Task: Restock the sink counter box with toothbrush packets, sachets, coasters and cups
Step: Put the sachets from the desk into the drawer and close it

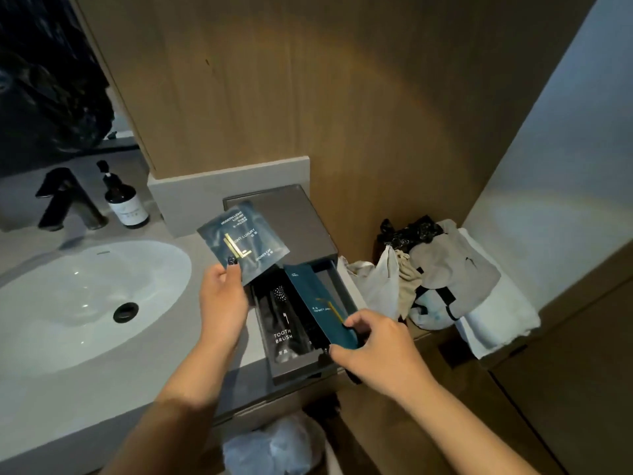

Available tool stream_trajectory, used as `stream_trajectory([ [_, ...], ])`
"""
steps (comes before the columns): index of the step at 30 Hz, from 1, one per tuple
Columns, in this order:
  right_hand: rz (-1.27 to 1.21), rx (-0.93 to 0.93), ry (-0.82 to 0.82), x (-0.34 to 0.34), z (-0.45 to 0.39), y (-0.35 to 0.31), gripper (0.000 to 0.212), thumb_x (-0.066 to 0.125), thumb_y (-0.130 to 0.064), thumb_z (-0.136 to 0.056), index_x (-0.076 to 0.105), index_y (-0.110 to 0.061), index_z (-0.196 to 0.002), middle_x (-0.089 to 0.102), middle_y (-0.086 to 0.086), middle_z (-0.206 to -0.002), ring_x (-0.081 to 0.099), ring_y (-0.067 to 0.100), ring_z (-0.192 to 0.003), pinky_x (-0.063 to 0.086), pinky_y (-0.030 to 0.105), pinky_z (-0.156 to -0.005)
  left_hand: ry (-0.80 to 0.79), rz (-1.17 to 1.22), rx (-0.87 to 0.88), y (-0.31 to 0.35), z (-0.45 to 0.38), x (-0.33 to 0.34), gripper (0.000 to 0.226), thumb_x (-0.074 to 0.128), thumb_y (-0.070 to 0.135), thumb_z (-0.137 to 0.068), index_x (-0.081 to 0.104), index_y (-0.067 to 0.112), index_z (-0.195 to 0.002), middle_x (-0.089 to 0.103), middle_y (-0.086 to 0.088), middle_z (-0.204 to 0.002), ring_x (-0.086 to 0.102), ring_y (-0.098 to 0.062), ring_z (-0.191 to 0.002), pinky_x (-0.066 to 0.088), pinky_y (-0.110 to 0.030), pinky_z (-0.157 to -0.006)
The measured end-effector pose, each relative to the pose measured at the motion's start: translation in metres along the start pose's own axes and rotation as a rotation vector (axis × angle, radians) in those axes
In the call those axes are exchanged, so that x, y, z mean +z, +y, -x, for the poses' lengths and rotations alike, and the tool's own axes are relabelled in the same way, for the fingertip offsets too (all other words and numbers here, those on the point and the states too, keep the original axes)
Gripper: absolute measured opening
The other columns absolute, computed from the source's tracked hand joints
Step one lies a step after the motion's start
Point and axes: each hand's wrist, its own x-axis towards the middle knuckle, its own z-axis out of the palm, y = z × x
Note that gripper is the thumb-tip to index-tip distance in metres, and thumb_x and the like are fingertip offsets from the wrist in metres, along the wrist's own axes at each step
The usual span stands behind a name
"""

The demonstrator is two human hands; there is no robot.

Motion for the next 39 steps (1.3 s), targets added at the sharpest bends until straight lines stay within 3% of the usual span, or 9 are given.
stream_trajectory([
  [4, 0.005, 0.106, -0.027, 0.01, 0.012, -0.011, 0.029, 0.072, -0.041, -0.069, 0.06, -0.029, -0.092, 0.063, -0.011, -0.084, 0.063, 0.004, -0.064, 0.055, 0.024, -0.058, -0.052, -0.166, 0.106, -0.013, -0.03, -0.005, 0.016, 0.042, 0.02, -0.1, 0.043, 0.008, -0.09, 0.041, -0.002, -0.066, 0.04, -0.019, -0.063, 0.033, -0.036, -0.061],
  [7, 0.081, 0.158, -0.028, 0.011, 0.012, -0.013, 0.034, 0.07, -0.044, -0.07, 0.062, -0.029, -0.1, 0.064, -0.008, -0.083, 0.066, 0.009, -0.062, 0.059, 0.029, -0.06, -0.138, -0.231, 0.103, -0.017, -0.042, 0.005, 0.015, 0.038, 0.018, -0.101, 0.041, 0.006, -0.092, 0.042, -0.001, -0.069, 0.04, -0.015, -0.063, 0.032, -0.024, -0.056],
  [9, 0.144, 0.159, -0.006, 0.01, 0.003, -0.014, 0.042, 0.069, -0.046, -0.073, 0.063, -0.027, -0.109, 0.066, -0.008, -0.08, 0.065, 0.009, -0.062, 0.057, 0.028, -0.059, -0.199, -0.259, 0.11, -0.019, -0.045, 0.014, 0.015, 0.036, 0.016, -0.101, 0.038, 0.009, -0.089, 0.043, -0.003, -0.071, 0.041, -0.016, -0.065, 0.031, -0.026, -0.055],
  [13, 0.287, 0.107, 0.025, 0.011, -0.018, -0.015, 0.049, 0.065, -0.046, -0.078, 0.063, -0.023, -0.121, 0.066, 0.0, -0.098, 0.063, 0.014, -0.077, 0.048, 0.024, -0.06, -0.262, -0.295, 0.121, -0.027, -0.042, 0.025, 0.018, 0.036, 0.014, -0.101, 0.035, 0.014, -0.084, 0.043, -0.003, -0.072, 0.04, -0.015, -0.063, 0.03, -0.024, -0.053],
  [16, 0.35, 0.069, 0.039, 0.02, -0.031, -0.014, 0.046, 0.061, -0.044, -0.082, 0.064, -0.021, -0.121, 0.064, 0.003, -0.112, 0.065, 0.02, -0.093, 0.051, 0.027, -0.069, -0.27, -0.322, 0.13, -0.034, -0.038, 0.027, 0.015, 0.035, 0.014, -0.102, 0.037, 0.013, -0.087, 0.044, -0.003, -0.076, 0.042, -0.016, -0.067, 0.03, -0.022, -0.053],
  [23, 0.551, -0.046, -0.006, 0.042, -0.063, -0.011, 0.036, 0.049, -0.041, -0.09, 0.068, -0.014, -0.105, 0.058, 0.008, -0.108, 0.064, 0.026, -0.09, 0.052, 0.033, -0.071, -0.278, -0.349, 0.129, -0.045, -0.041, 0.03, 0.011, 0.036, 0.015, -0.101, 0.038, 0.012, -0.091, 0.048, -0.013, -0.086, 0.046, -0.025, -0.079, 0.034, -0.033, -0.068],
  [29, 0.641, -0.065, -0.054, 0.052, -0.083, -0.009, 0.033, 0.048, -0.036, -0.093, 0.067, -0.009, -0.097, 0.06, 0.01, -0.107, 0.066, 0.029, -0.088, 0.052, 0.034, -0.07, -0.295, -0.363, 0.152, -0.044, -0.039, 0.028, 0.011, 0.035, 0.015, -0.102, 0.039, 0.011, -0.092, 0.045, -0.004, -0.08, 0.046, -0.02, -0.076, 0.032, -0.03, -0.06],
  [34, 0.763, -0.094, -0.109, 0.063, -0.088, -0.009, 0.022, 0.051, -0.017, -0.092, 0.067, -0.007, -0.103, 0.059, 0.014, -0.111, 0.066, 0.029, -0.092, 0.041, 0.03, -0.064, -0.29, -0.348, 0.138, -0.045, -0.039, 0.029, 0.011, 0.036, 0.016, -0.102, 0.041, 0.011, -0.093, 0.05, -0.01, -0.084, 0.048, -0.023, -0.079, 0.034, -0.032, -0.065],
  [39, 0.827, -0.083, -0.139, 0.067, -0.09, -0.011, 0.028, 0.052, -0.003, -0.088, 0.064, -0.006, -0.113, 0.055, 0.017, -0.121, 0.055, 0.031, -0.11, 0.049, 0.034, -0.077, -0.294, -0.354, 0.127, -0.046, -0.042, 0.028, 0.012, 0.036, 0.017, -0.101, 0.041, 0.011, -0.092, 0.051, -0.012, -0.084, 0.048, -0.022, -0.074, 0.031, -0.031, -0.062],
])
